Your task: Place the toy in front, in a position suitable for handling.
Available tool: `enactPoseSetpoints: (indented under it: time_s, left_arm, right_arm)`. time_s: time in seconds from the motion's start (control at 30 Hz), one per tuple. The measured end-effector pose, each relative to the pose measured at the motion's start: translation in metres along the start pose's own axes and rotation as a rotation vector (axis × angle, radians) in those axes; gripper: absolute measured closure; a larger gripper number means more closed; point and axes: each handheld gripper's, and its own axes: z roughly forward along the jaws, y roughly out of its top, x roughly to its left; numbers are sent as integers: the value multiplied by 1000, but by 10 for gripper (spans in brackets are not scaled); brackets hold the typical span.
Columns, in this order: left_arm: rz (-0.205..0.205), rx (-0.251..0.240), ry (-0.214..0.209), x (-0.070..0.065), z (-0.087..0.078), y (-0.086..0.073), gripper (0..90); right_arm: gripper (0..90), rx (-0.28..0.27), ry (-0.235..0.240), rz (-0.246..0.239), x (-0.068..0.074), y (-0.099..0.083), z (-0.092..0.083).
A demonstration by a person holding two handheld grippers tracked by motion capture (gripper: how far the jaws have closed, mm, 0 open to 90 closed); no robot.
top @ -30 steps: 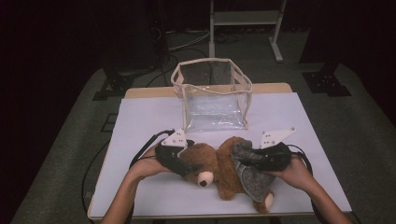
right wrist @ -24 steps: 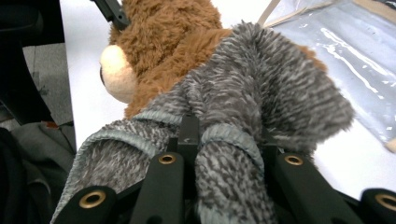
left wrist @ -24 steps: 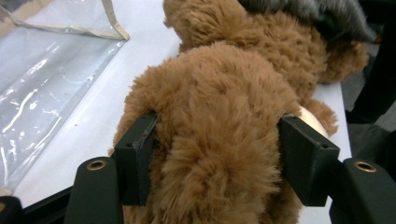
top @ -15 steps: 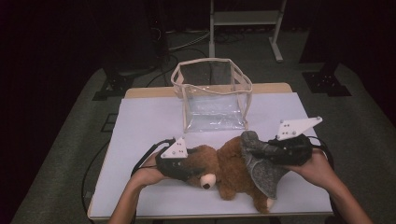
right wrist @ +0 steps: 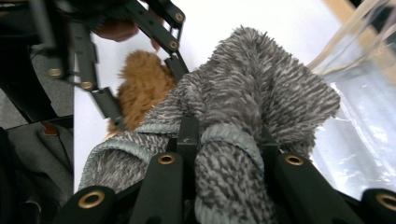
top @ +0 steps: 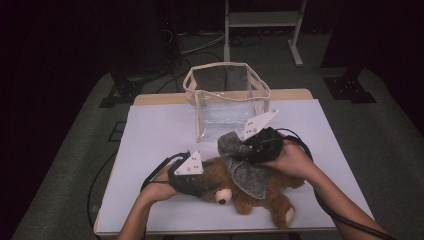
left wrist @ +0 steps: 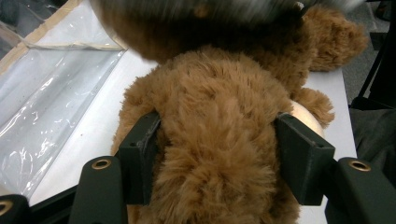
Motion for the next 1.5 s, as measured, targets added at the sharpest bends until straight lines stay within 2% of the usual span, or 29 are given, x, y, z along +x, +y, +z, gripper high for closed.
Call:
enactPoseSetpoints:
  time_s: [0.13, 0.2, 0.27, 0.43, 0.67, 0.8, 0.87, 1.13, 1.43, 1.5]
  left_arm:
    - [-1, 1, -1, 0, 0, -1, 374]
    - [-5, 3, -1, 0, 0, -2, 374]
    - [-7, -2, -4, 0, 0, -3, 374]
    - [-4, -3, -5, 1, 0, -4, 375]
    - [-20, -16, -10, 2, -1, -7, 373]
    - [-26, -22, -11, 2, 0, -7, 374]
    - [-26, -22, -10, 2, 0, -7, 373]
    - [-23, -22, -10, 1, -1, -7, 373]
    - [-21, -25, -14, 2, -1, -8, 373]
    - [-17, -23, -12, 1, -1, -7, 373]
  right_arm:
    - [717, 80, 9, 12, -4, -10, 25]
    - [717, 96, 22, 24, -4, -18, 30]
    - [718, 85, 28, 58, -5, -27, 28]
    - [719, 69, 36, 98, -4, -47, 13]
    - [718, 38, 0, 137, -1, -74, -16]
    - [718, 26, -11, 199, -3, -94, -32]
    - [718, 21, -20, 227, -6, -103, -37]
    - [718, 31, -65, 264, -9, -124, -52]
    - [718, 26, -98, 330, -8, -155, -72]
    - [718, 8, -93, 353, -9, -160, -76]
